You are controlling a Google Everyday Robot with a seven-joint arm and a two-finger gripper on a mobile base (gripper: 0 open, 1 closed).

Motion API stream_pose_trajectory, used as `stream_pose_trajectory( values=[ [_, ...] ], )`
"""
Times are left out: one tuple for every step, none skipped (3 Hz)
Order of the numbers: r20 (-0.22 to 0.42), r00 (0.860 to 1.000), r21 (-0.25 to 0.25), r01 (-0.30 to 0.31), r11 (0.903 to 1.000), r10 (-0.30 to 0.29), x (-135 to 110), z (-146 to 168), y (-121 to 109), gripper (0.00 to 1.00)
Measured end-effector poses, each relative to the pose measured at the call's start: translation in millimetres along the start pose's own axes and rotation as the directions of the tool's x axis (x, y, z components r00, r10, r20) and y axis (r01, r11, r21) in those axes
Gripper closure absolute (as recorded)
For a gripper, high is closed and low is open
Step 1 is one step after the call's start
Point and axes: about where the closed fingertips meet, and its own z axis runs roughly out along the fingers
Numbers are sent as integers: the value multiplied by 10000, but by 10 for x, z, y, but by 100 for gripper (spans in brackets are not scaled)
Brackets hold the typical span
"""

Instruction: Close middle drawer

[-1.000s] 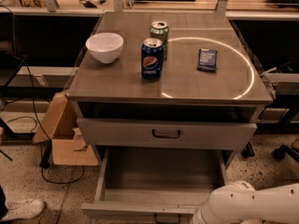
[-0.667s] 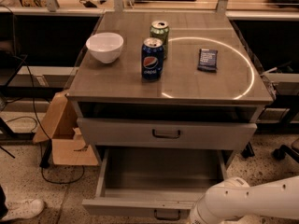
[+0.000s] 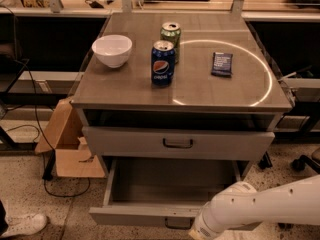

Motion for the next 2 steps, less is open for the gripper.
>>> stream_pose_trajectory(
  values=[
    [185, 9998, 191, 15, 9998, -18, -175, -29, -43, 100],
    [700, 9972, 622, 211, 9978, -255, -620, -166, -102, 100]
  ],
)
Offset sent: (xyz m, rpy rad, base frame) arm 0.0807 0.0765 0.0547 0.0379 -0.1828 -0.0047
